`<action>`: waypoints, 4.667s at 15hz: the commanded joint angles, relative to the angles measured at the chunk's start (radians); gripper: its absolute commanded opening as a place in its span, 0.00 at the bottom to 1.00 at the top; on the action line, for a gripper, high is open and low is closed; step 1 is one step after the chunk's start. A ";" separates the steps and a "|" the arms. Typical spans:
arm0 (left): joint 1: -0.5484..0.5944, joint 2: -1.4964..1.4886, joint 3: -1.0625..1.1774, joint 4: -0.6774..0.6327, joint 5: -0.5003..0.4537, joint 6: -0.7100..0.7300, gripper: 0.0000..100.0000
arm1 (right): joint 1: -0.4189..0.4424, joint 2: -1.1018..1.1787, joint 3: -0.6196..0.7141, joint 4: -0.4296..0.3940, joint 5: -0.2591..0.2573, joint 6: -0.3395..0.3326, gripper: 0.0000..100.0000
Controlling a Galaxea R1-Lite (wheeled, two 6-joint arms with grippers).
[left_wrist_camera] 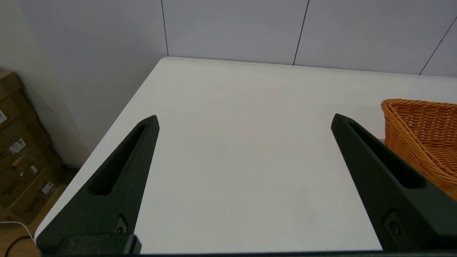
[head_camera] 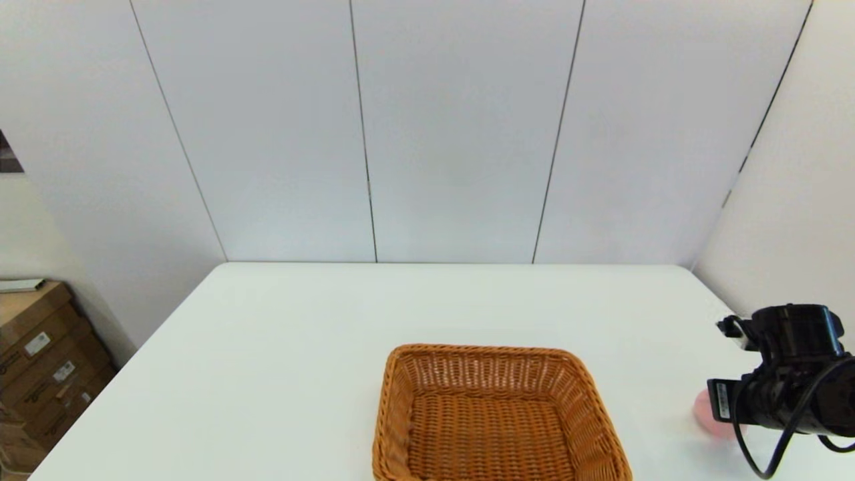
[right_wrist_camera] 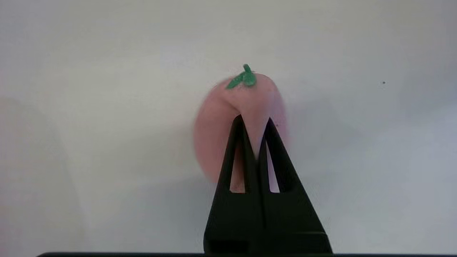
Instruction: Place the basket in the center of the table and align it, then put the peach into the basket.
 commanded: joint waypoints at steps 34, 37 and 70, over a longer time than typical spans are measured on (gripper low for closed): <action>0.000 0.001 0.000 0.000 0.000 -0.003 1.00 | 0.665 -0.876 -0.155 0.344 -0.183 0.107 1.00; 0.000 0.001 0.000 0.000 0.000 -0.005 1.00 | 0.539 -1.124 -0.100 0.454 -0.175 -0.027 1.00; 0.000 0.001 0.000 0.000 -0.001 0.000 1.00 | 0.168 -1.883 0.427 0.528 0.153 -0.027 1.00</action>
